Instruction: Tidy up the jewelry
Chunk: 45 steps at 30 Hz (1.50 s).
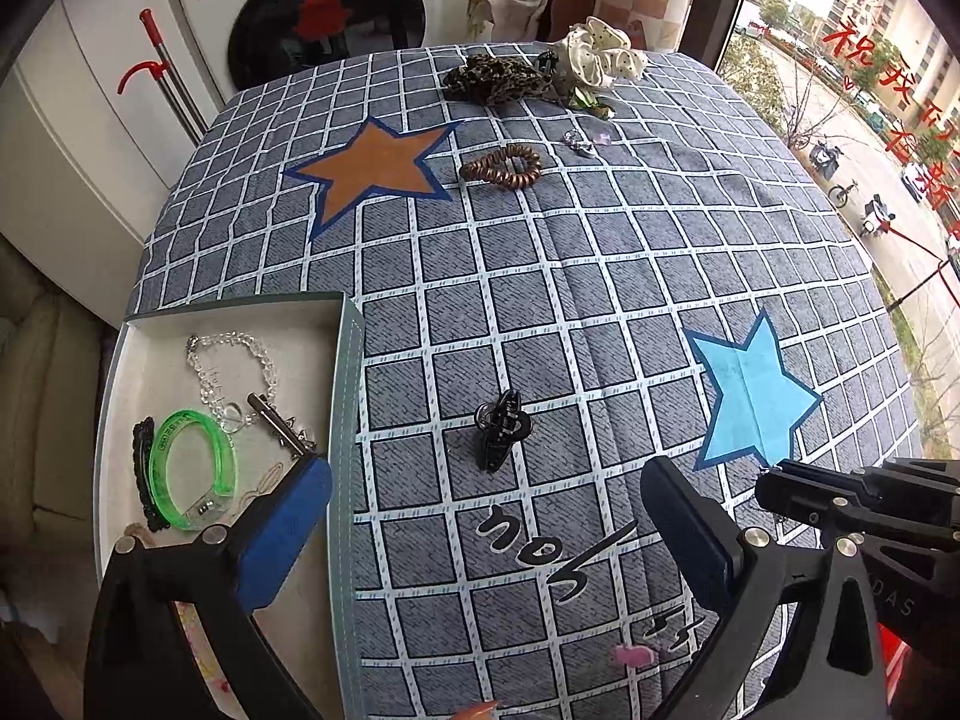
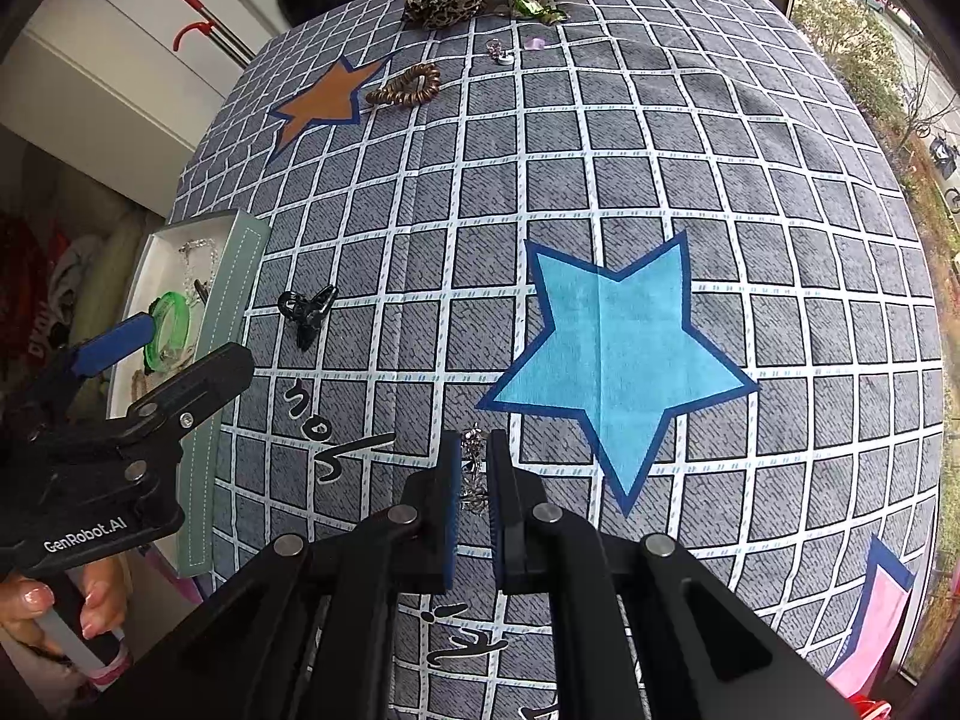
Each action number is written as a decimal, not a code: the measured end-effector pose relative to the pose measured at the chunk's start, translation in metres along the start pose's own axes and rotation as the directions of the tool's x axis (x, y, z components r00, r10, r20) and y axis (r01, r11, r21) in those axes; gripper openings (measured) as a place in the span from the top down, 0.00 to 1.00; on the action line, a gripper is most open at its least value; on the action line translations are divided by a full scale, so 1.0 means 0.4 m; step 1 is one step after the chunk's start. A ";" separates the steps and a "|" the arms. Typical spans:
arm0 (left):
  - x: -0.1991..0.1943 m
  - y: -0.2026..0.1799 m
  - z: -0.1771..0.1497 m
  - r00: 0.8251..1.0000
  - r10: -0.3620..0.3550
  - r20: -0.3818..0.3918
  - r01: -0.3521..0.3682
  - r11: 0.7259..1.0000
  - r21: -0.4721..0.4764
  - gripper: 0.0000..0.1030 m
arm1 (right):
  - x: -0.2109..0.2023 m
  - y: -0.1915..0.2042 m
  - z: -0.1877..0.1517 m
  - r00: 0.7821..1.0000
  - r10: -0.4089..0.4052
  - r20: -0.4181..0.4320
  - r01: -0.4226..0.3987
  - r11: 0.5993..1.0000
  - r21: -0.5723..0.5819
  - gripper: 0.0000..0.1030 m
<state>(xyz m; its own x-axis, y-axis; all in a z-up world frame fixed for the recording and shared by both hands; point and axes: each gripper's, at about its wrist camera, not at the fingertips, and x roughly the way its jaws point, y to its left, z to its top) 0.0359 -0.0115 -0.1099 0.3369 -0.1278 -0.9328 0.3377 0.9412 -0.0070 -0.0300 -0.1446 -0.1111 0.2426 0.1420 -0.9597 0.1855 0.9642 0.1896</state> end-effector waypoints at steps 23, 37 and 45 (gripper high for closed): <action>0.145 -0.008 0.047 0.996 -0.015 -0.087 0.013 1.000 -0.026 0.67 | -0.011 -0.067 -0.003 1.000 -0.006 0.005 0.006 0.999 0.048 0.91; -0.040 0.080 0.000 0.999 -0.031 0.032 0.034 0.993 -0.113 0.67 | -0.033 0.024 0.041 0.999 0.035 0.023 -0.035 0.999 -0.022 0.91; -0.105 0.218 -0.085 0.999 0.024 0.032 -0.016 0.973 -0.230 0.67 | -0.025 0.157 0.069 0.995 0.099 0.012 -0.097 0.988 -0.118 0.91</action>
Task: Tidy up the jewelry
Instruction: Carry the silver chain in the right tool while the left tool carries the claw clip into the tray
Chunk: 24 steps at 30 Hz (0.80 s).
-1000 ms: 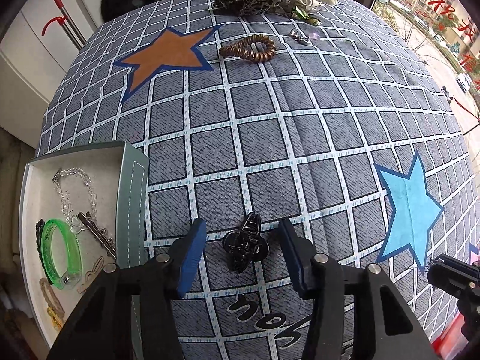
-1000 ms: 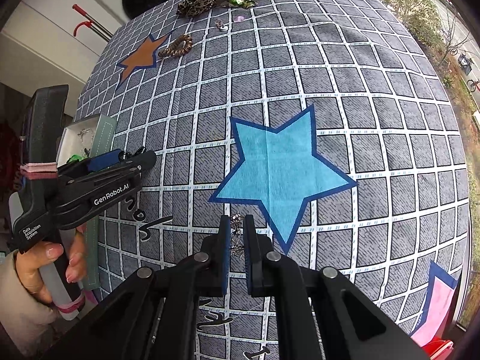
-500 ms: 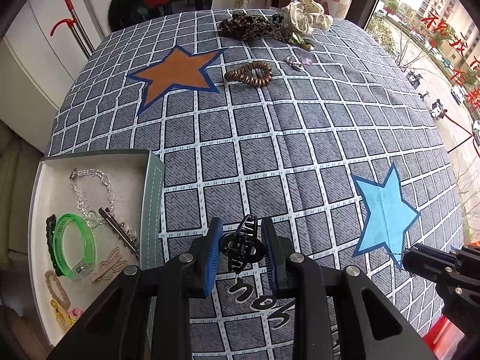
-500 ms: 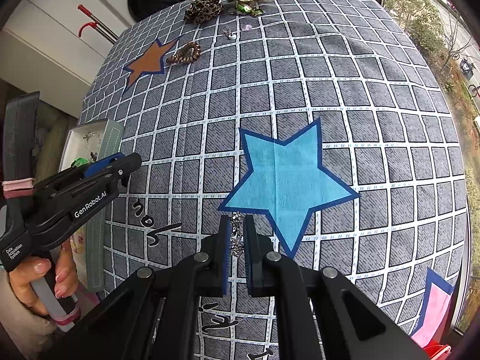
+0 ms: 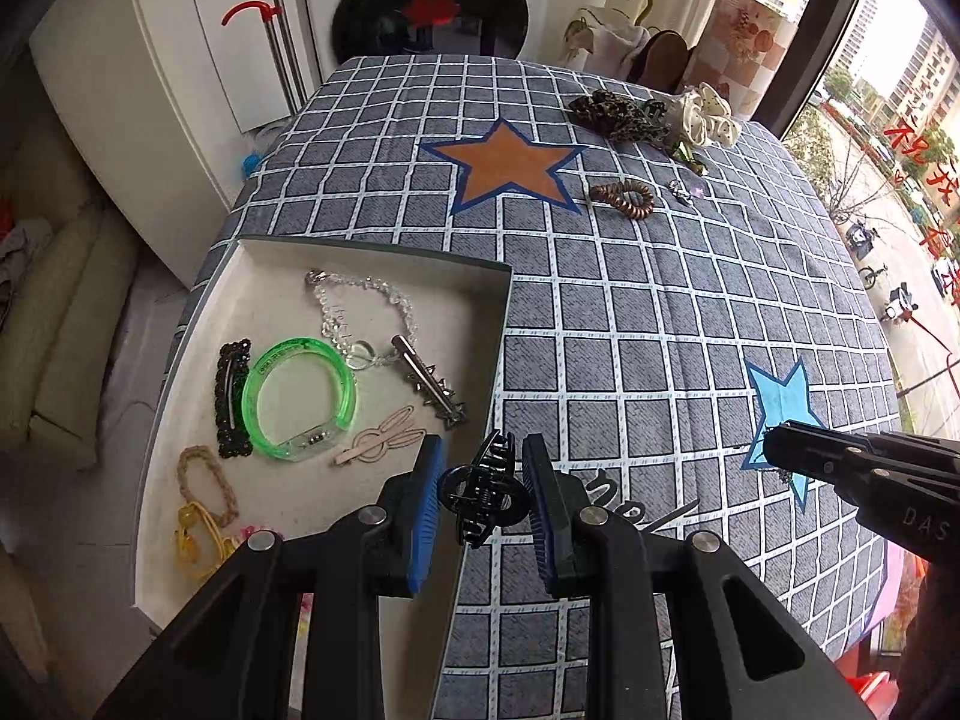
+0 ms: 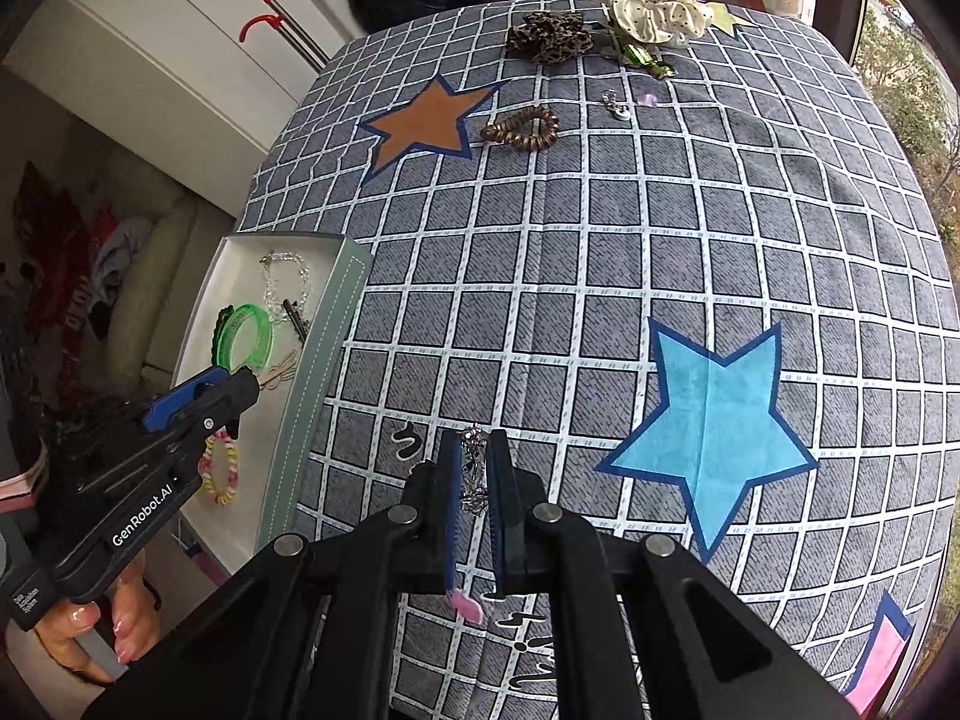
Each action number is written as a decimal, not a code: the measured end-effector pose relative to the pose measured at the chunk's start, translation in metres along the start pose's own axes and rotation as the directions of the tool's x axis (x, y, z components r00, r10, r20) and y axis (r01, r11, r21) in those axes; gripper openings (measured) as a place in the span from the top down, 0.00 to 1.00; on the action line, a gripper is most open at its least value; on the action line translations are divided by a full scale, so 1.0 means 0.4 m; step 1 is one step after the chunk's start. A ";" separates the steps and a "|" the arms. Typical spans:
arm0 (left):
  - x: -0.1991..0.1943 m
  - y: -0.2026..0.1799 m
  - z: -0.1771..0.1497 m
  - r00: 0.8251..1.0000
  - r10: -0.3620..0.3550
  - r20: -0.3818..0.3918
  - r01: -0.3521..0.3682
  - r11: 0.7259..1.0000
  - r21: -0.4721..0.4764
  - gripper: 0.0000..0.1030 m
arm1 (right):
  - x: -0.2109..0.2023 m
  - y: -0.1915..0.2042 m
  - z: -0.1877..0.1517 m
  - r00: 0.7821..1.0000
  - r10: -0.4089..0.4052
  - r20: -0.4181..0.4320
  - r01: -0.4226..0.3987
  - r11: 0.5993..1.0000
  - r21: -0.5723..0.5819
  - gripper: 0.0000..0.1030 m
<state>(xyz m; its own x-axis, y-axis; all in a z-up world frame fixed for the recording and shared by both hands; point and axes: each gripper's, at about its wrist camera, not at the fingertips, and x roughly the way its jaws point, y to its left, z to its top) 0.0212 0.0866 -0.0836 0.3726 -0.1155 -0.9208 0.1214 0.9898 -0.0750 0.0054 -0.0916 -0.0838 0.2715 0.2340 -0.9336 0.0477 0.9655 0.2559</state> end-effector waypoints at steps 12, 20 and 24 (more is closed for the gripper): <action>0.009 0.168 -0.115 0.997 0.047 -0.061 -0.056 0.987 -0.153 0.67 | 0.070 0.243 0.043 0.993 0.107 -0.042 -0.113 0.978 -0.177 0.91; 0.063 0.196 -0.144 0.995 0.038 -0.096 -0.055 0.981 -0.186 0.67 | 0.141 0.345 0.063 0.985 0.143 -0.100 -0.163 0.958 -0.236 0.91; 0.092 0.203 -0.153 0.992 0.043 -0.115 -0.064 0.980 -0.187 0.67 | 0.190 0.368 0.074 0.981 0.140 -0.133 -0.170 0.953 -0.252 0.91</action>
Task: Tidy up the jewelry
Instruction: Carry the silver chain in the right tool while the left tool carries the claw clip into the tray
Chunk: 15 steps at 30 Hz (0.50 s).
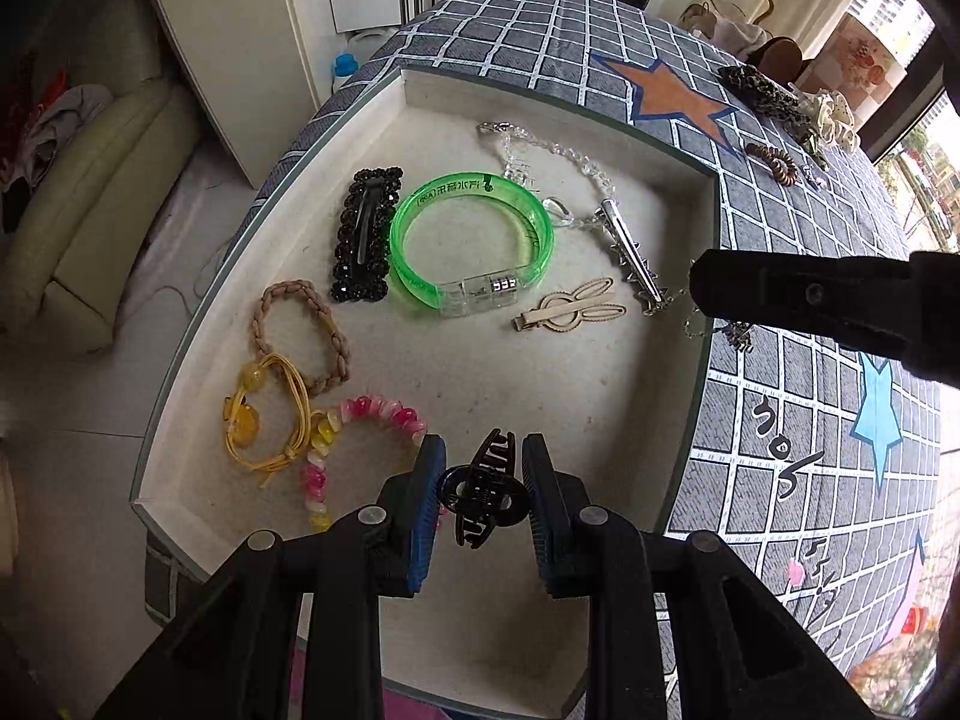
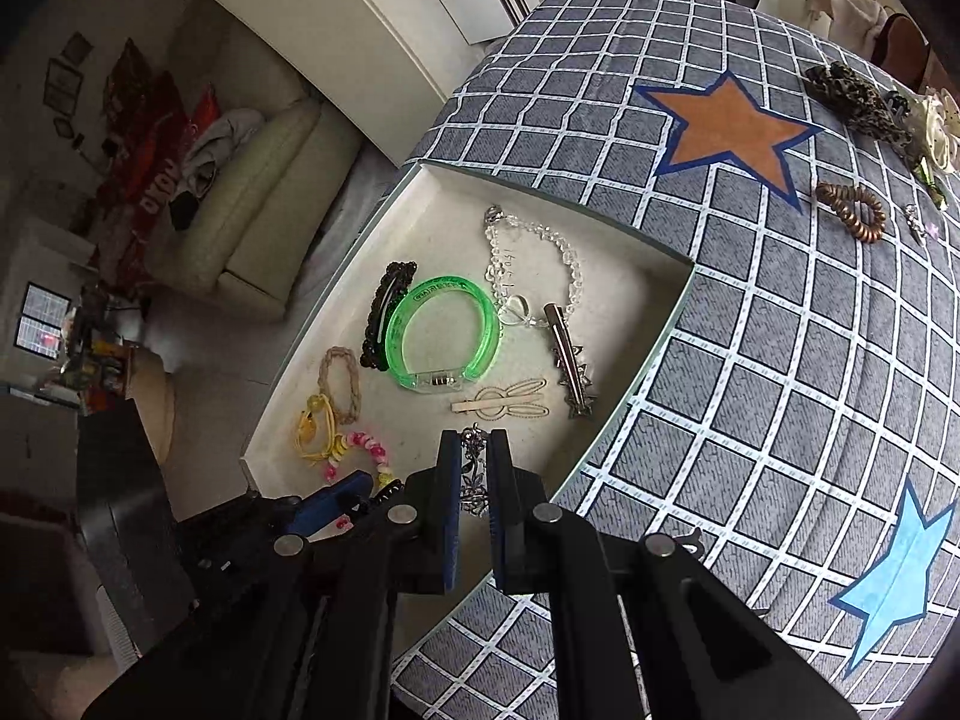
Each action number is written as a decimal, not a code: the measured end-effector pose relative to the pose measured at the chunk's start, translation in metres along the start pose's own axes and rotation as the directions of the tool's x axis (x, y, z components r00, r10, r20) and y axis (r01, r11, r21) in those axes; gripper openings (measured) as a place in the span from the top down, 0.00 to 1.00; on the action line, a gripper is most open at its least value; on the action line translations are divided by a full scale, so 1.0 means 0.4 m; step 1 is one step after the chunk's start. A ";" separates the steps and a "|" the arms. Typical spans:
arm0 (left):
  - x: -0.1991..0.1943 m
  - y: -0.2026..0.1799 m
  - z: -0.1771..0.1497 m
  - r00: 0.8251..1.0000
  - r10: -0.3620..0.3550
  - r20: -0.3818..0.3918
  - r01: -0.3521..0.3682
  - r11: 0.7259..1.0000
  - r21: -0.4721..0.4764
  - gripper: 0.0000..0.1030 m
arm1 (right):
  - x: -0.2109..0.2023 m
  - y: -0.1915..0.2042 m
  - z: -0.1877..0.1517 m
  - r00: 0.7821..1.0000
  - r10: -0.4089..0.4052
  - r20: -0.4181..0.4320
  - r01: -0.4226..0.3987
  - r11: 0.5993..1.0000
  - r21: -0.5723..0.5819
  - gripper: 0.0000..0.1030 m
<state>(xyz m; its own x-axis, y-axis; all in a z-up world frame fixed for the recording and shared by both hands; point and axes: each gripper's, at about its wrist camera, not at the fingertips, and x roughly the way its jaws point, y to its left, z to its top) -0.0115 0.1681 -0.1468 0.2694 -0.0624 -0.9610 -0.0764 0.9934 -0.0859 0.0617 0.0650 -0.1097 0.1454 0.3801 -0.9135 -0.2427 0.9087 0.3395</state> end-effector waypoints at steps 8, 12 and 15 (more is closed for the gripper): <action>0.023 -0.005 -0.003 1.000 0.021 0.006 -0.021 1.000 0.014 0.67 | 0.087 0.006 0.021 0.998 -0.014 -0.060 0.013 0.999 -0.029 0.91; 0.024 -0.007 -0.001 1.000 0.029 0.010 -0.029 1.000 0.009 0.67 | 0.124 0.002 0.020 0.996 -0.020 -0.093 0.018 0.999 -0.027 0.91; 0.026 -0.006 0.000 0.999 0.033 0.008 -0.033 0.999 0.006 0.67 | 0.144 -0.003 0.018 0.994 -0.020 -0.110 0.017 1.000 -0.022 0.91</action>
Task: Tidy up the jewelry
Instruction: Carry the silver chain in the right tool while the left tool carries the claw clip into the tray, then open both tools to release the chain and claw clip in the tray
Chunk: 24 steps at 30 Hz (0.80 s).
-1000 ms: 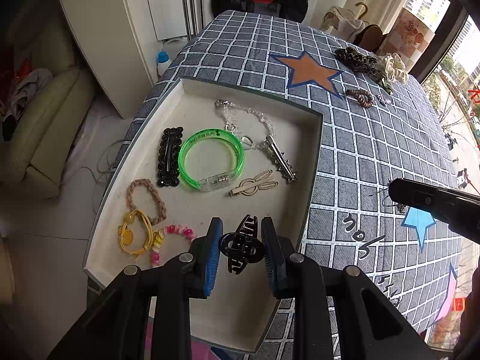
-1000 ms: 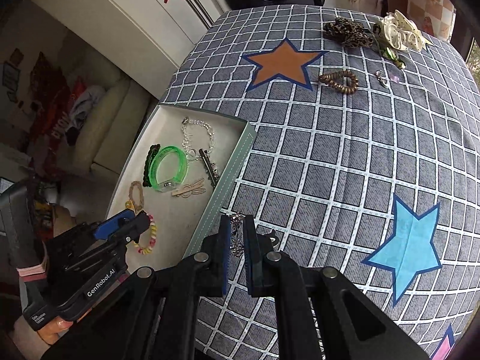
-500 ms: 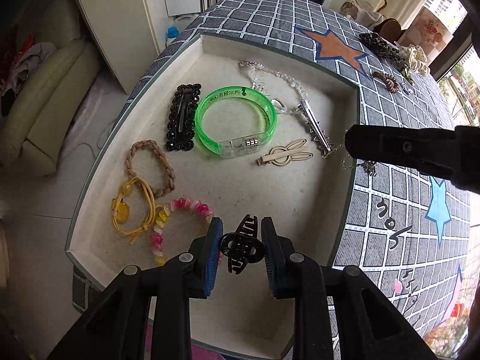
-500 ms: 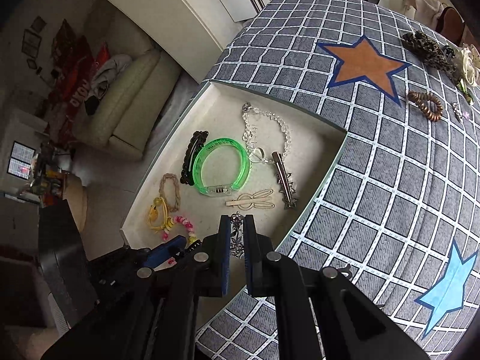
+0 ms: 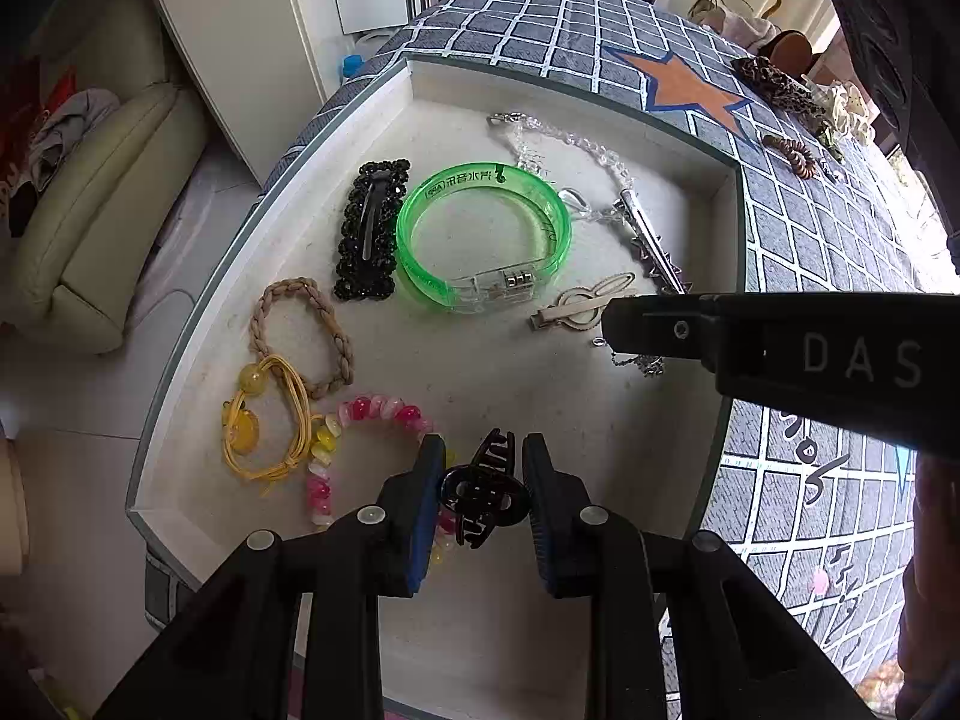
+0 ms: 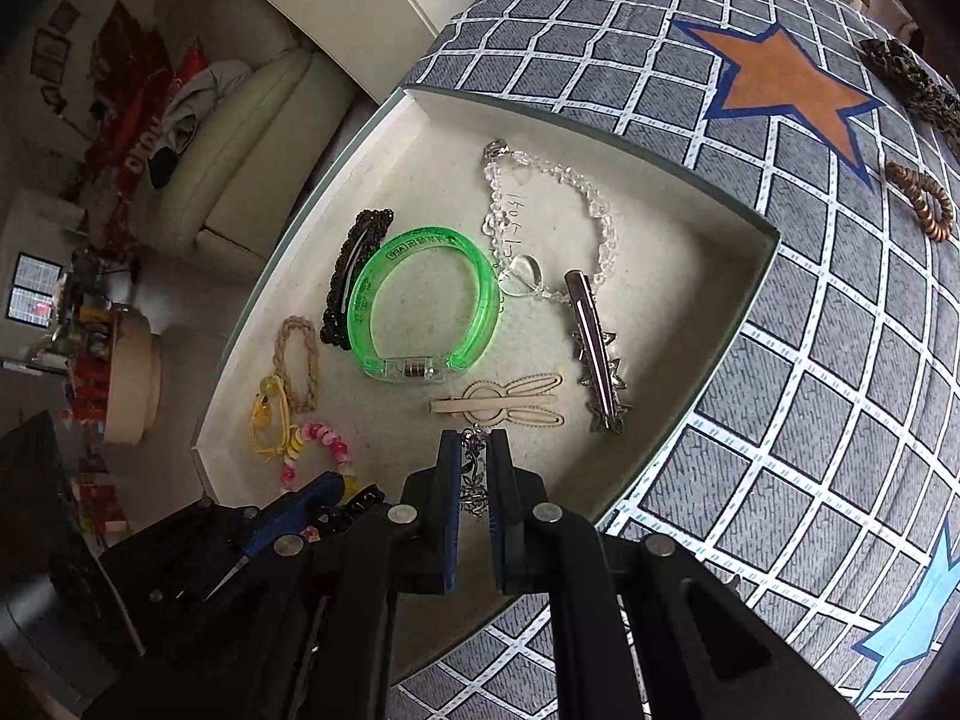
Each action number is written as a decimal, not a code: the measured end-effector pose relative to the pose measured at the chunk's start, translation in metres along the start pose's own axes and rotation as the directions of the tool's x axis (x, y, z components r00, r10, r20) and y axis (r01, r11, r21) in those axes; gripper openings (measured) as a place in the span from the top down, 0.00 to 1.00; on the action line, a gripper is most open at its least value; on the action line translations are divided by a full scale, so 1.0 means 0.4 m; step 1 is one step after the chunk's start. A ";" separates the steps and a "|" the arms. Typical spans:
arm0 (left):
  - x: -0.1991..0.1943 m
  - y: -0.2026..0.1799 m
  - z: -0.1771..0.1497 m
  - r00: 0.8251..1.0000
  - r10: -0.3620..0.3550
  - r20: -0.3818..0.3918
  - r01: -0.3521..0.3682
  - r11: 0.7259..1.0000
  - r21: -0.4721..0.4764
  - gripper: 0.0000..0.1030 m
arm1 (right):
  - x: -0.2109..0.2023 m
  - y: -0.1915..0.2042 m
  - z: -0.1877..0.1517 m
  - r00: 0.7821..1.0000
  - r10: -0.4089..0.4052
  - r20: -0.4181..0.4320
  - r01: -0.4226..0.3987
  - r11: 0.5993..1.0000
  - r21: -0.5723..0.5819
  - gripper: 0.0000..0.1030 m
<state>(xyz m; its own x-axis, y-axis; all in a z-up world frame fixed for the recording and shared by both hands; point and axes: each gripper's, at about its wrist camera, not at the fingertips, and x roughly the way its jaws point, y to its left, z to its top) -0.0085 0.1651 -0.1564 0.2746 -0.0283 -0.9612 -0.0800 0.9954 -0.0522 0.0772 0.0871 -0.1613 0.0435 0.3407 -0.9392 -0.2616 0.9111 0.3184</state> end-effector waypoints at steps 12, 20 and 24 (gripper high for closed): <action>0.005 -0.010 0.006 1.000 0.025 -0.016 -0.025 0.999 0.023 0.67 | 0.053 -0.002 0.013 0.999 -0.018 -0.036 0.019 1.000 0.011 0.91; 0.004 -0.016 0.010 0.999 0.040 -0.024 -0.039 0.999 0.035 0.67 | 0.063 0.002 0.031 0.999 -0.006 -0.049 0.007 1.000 0.020 0.90; -0.002 -0.019 0.011 0.999 0.046 -0.023 -0.045 0.998 0.042 0.67 | 0.042 -0.008 0.030 0.999 0.008 -0.036 -0.007 1.000 0.030 0.87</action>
<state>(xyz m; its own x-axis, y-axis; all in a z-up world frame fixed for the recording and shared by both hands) -0.0041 0.1577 -0.1539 0.2486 0.0154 -0.9685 -0.0518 0.9987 0.0026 0.0905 0.0925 -0.1764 0.0065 0.3399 -0.9405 -0.2329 0.9151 0.3291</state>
